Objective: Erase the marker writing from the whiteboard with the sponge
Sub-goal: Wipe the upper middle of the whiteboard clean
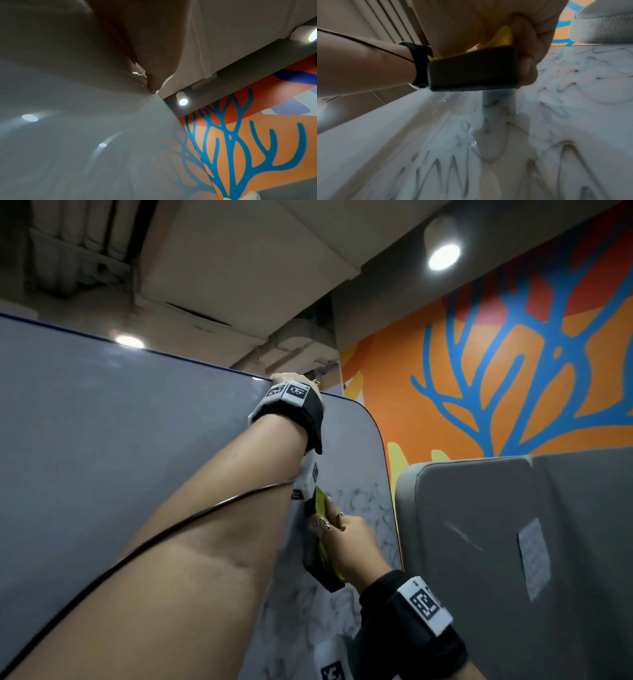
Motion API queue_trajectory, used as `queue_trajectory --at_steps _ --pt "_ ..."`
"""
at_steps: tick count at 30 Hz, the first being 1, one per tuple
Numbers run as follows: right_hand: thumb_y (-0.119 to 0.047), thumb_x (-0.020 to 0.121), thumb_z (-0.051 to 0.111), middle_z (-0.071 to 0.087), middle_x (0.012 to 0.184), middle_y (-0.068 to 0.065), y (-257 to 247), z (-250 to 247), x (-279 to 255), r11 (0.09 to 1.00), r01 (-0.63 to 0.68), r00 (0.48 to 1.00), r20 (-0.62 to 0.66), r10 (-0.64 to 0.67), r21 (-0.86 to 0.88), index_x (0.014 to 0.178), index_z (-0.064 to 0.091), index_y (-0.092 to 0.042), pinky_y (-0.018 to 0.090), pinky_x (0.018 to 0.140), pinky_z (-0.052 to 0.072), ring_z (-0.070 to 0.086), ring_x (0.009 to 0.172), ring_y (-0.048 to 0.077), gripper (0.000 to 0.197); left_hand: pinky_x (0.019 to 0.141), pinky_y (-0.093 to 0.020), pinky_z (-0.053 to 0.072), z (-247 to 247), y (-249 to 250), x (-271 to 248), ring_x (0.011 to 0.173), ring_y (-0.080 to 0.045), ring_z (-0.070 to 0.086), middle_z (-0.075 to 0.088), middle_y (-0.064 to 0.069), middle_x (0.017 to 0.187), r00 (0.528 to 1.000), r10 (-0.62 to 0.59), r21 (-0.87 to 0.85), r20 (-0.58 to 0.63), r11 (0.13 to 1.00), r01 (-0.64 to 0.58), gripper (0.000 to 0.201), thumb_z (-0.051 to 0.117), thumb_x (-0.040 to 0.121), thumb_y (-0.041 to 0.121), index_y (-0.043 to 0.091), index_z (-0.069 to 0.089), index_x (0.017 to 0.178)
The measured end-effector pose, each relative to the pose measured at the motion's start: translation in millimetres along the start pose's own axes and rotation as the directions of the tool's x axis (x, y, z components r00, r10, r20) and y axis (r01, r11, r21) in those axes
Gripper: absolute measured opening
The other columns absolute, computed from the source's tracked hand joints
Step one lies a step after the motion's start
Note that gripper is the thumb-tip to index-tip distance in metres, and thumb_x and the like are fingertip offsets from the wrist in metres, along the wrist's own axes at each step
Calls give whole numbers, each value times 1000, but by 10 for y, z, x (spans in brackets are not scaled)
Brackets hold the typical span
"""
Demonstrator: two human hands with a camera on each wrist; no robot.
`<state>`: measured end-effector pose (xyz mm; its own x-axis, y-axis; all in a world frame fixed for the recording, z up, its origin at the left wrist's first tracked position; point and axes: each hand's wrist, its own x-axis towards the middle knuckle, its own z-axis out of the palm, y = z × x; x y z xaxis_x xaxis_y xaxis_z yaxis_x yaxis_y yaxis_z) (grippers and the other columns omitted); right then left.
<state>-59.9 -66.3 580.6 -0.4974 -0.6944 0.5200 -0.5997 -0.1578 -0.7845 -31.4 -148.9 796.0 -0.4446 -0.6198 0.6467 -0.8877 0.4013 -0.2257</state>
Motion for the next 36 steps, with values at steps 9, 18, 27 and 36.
queue_trajectory --at_steps 9,18,27,36 --pt "-43 90 52 49 139 8 91 21 154 995 -28 1000 14 26 91 147 26 -19 29 98 36 42 128 28 68 81 -33 40 41 11 117 114 -30 55 59 -10 122 986 88 340 -139 940 -36 46 27 99 44 16 54 125" --pt "-43 93 47 43 144 10 254 -376 445 995 -56 998 -28 58 77 149 21 -16 32 105 31 37 132 29 68 73 -33 38 -59 126 70 107 -30 57 60 -12 116 979 104 405 -174 914 -25 46 29 100 44 14 53 126" --pt "-42 86 55 57 121 16 195 -201 27 988 135 990 49 -131 -77 143 35 -17 30 87 39 50 113 32 65 97 -49 44 34 90 617 113 -38 54 55 -15 127 1000 0 220 -19 976 5 67 42 82 60 22 46 137" --pt "-47 86 53 48 120 18 236 -3 -25 911 344 937 150 -316 -227 147 -5 -40 37 95 40 48 112 35 85 90 -34 38 -235 109 -129 117 -37 51 53 -23 128 996 73 280 -44 958 -58 45 37 102 28 14 34 145"
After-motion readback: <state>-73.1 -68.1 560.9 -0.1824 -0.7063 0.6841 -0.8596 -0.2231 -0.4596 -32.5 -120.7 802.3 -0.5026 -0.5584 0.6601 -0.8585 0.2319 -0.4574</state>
